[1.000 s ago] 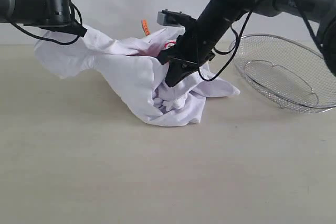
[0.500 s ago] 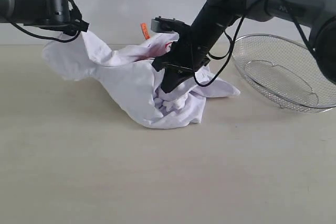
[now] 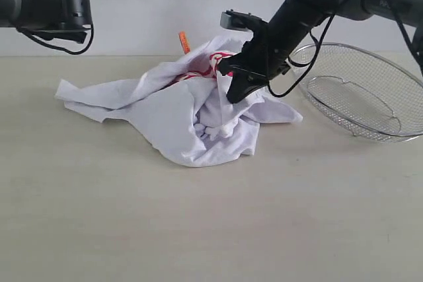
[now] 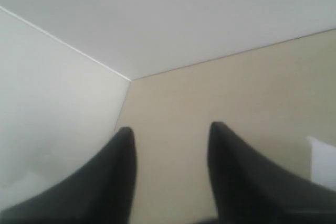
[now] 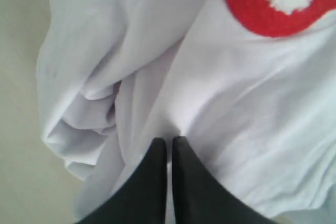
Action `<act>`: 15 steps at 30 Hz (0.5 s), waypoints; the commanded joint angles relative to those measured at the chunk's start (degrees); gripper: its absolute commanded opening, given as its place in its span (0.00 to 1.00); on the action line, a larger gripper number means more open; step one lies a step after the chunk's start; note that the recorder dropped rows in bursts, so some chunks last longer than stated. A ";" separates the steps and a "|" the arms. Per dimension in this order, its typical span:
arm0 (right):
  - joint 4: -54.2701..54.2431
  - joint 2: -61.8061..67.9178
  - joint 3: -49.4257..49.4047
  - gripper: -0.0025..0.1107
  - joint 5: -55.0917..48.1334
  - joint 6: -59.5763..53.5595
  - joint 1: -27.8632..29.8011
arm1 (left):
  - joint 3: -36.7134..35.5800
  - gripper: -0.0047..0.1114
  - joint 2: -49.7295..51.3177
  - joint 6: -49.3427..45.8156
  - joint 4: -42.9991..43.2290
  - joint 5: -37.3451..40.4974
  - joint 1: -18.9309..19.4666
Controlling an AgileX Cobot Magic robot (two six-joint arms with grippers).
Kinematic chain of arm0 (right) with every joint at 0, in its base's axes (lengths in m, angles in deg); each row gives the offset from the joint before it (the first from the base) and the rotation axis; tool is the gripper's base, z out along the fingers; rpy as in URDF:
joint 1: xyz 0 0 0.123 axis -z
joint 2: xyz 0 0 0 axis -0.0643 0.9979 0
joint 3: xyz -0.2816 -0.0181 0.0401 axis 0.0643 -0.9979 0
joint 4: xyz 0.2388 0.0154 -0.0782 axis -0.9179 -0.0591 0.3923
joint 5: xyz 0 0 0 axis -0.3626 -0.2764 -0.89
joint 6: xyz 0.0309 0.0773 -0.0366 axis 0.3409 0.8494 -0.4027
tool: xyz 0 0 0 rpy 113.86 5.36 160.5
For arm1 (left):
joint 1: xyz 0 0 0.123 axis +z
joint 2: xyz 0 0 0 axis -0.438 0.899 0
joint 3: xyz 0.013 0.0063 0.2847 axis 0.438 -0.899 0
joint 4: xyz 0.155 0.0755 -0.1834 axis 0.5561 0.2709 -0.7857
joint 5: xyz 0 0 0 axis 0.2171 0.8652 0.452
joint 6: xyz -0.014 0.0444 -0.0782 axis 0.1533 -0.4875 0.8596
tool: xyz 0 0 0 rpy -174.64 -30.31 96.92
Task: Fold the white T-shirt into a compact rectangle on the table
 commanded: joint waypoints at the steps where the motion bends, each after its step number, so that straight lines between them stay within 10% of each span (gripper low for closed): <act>1: -0.25 -0.96 0.03 0.02 0.50 -0.54 1.69 | 0.34 0.08 -1.25 -0.64 -0.05 0.44 -2.90; 15: -0.16 -1.18 4.45 0.02 -2.46 -0.54 5.06 | -11.21 0.08 -2.72 10.94 -0.05 22.34 -18.26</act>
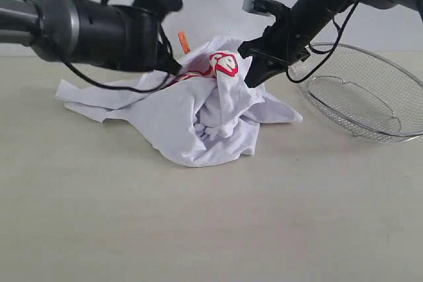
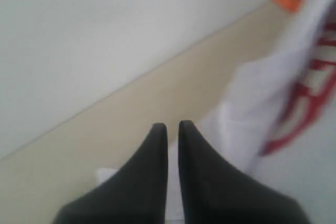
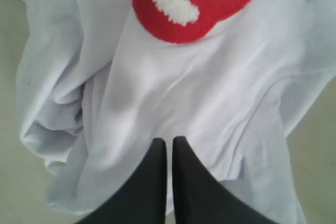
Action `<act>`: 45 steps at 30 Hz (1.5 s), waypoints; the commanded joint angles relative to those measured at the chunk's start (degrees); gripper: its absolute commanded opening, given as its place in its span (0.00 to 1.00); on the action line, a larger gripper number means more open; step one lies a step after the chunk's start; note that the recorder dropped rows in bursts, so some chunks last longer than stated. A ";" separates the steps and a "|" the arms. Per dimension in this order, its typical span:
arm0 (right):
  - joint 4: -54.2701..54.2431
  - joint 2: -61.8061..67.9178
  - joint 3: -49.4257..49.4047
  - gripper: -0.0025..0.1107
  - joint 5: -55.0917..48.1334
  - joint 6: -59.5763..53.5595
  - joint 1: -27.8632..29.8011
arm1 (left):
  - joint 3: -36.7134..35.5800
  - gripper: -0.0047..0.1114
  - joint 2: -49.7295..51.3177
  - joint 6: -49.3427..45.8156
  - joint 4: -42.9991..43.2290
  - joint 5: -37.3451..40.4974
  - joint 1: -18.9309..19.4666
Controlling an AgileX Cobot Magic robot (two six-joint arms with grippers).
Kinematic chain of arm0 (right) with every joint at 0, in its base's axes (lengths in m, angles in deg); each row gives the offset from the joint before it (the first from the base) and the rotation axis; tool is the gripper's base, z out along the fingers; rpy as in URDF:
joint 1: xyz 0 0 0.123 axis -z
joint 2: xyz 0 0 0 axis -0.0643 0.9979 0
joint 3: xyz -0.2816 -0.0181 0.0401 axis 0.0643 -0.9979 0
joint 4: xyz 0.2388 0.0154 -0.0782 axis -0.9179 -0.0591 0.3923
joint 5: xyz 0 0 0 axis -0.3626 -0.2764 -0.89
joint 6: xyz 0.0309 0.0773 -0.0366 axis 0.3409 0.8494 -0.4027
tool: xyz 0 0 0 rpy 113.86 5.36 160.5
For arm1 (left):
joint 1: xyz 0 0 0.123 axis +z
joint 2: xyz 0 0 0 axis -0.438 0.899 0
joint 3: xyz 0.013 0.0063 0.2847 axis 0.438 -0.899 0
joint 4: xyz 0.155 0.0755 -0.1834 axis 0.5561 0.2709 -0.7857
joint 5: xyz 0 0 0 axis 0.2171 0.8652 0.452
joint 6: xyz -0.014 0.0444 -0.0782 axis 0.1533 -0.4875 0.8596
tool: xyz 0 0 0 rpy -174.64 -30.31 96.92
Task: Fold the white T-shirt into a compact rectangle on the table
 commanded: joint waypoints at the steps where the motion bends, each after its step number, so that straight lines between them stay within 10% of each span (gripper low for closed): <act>1: 0.11 -1.18 1.16 0.02 -0.74 -0.69 0.67 | -6.33 0.08 -1.80 9.06 -0.14 8.67 -3.75; 6: 0.11 -1.18 1.16 0.02 -0.74 -1.63 0.67 | -16.44 0.08 -7.03 28.31 -0.14 45.25 -0.72; 12: -0.01 1.35 5.91 0.02 7.00 -2.45 0.55 | -20.05 0.08 -4.54 35.00 -0.08 64.59 7.59; 25: -0.34 12.43 16.99 0.02 9.40 1.41 -3.15 | -19.83 0.08 3.40 48.05 8.14 68.44 7.32; 38: 5.08 15.64 17.13 0.02 12.22 3.90 -3.00 | -19.30 0.08 3.36 74.18 42.64 79.58 7.32; 45: 4.72 15.40 22.91 0.02 8.69 3.90 -1.31 | -19.20 0.08 -5.46 66.18 39.00 62.32 7.32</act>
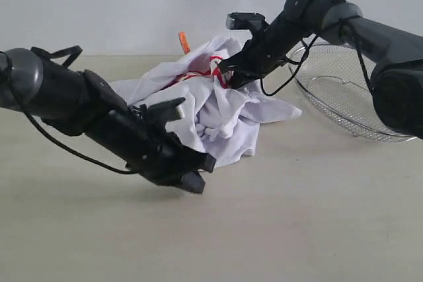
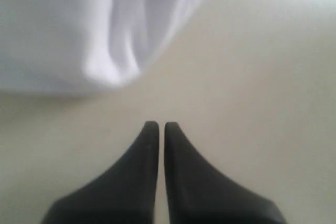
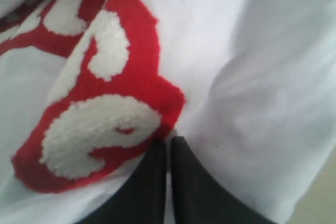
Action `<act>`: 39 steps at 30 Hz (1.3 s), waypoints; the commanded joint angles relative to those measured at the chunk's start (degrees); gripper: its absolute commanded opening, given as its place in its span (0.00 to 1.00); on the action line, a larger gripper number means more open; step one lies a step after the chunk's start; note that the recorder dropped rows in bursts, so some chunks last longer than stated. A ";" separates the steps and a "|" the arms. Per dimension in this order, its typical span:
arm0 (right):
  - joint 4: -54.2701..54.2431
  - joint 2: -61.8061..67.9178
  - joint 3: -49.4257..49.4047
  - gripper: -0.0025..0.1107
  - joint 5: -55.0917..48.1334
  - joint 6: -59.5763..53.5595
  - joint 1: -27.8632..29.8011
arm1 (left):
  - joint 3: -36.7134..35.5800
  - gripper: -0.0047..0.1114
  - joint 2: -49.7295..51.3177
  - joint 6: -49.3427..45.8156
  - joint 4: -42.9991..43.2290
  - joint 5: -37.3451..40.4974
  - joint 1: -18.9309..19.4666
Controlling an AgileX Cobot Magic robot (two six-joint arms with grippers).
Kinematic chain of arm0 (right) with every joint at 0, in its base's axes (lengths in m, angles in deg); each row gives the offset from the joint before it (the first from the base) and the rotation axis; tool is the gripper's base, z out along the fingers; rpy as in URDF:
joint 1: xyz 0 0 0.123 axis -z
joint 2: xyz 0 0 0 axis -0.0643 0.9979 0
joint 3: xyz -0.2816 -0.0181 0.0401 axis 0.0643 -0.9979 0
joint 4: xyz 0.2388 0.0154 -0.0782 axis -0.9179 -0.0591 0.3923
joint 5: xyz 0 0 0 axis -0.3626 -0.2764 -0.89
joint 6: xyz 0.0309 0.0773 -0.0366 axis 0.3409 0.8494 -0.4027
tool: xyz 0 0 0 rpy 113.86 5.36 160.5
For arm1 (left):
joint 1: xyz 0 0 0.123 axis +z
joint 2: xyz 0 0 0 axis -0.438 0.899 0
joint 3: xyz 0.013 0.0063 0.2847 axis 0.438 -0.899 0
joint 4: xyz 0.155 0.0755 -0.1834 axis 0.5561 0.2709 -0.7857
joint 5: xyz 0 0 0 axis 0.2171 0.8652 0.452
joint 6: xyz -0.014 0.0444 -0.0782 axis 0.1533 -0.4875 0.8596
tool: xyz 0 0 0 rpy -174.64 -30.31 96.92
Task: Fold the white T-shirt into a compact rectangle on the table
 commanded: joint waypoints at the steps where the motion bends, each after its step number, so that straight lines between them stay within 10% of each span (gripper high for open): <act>1: 0.05 -0.96 6.26 0.02 -2.82 0.06 1.38 | -0.04 0.08 -4.93 -4.85 -0.49 -17.56 -0.02; 8: 0.00 -2.88 8.78 0.02 -3.82 0.49 1.38 | 7.53 0.08 4.93 -11.35 -0.33 -14.46 -0.02; 18: 0.03 -0.99 8.78 0.02 -5.66 0.07 1.38 | 6.75 0.08 2.95 10.44 25.24 16.12 -0.09; 25: -0.98 -0.45 8.46 0.02 -10.96 0.33 1.38 | 1.04 0.08 -1.57 20.68 40.91 17.69 1.33; 39: 1.80 -6.85 8.34 0.02 -10.96 3.58 2.74 | -2.68 0.08 -5.33 22.34 42.89 13.74 8.26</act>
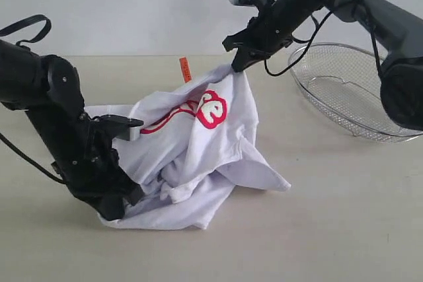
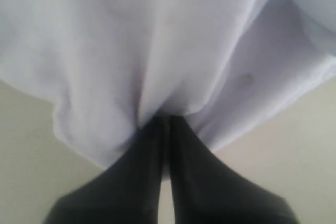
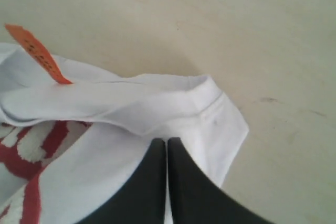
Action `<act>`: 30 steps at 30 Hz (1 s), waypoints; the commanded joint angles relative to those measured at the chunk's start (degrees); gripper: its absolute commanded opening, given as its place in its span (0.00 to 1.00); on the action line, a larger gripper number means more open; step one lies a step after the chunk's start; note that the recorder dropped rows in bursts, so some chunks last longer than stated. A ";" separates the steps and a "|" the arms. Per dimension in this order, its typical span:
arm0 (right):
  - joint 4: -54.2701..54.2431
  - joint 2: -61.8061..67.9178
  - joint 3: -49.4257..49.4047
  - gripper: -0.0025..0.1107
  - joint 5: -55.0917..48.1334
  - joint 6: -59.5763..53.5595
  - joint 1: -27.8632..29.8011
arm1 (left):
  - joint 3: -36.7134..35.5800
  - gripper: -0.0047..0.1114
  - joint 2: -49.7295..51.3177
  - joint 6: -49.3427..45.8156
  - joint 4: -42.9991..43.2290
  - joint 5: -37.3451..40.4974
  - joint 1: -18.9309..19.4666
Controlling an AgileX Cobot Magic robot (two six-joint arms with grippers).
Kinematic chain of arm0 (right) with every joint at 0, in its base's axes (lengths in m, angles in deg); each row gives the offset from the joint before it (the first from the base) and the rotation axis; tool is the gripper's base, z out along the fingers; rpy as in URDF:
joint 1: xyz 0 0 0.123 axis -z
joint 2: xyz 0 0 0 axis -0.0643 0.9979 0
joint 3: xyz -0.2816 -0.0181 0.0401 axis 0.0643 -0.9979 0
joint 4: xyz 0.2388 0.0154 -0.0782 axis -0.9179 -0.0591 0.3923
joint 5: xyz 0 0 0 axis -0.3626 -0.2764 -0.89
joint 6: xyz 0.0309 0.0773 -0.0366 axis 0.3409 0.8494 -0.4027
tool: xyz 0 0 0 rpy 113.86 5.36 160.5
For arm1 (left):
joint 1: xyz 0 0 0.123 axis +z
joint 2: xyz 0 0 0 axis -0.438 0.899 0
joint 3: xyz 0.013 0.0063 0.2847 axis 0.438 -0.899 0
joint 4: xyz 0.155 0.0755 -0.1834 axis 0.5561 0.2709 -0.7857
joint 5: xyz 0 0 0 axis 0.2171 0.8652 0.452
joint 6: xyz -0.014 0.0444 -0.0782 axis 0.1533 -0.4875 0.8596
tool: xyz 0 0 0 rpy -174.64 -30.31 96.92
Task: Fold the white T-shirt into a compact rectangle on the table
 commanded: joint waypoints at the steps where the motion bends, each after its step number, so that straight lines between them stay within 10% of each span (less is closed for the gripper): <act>1: 2.73 -6.37 -0.43 0.02 0.26 2.35 2.23 | -0.37 0.08 -0.47 0.58 1.40 -1.19 2.26; 8: 0.67 -10.62 -15.80 0.06 0.26 -4.48 4.44 | -0.37 0.08 -0.47 0.35 1.71 -1.06 4.22; 17: -3.95 -10.41 -22.49 0.71 0.26 -4.66 4.05 | -0.37 0.08 -0.47 0.21 1.18 -2.28 4.22; 26: -7.40 -7.53 -22.49 0.70 0.26 -4.66 0.72 | -0.37 0.08 -0.47 0.12 0.46 -2.52 4.22; 30: -4.49 -6.58 -22.37 0.48 3.59 -5.40 -0.90 | -0.37 0.08 -0.47 0.12 0.38 -2.39 4.22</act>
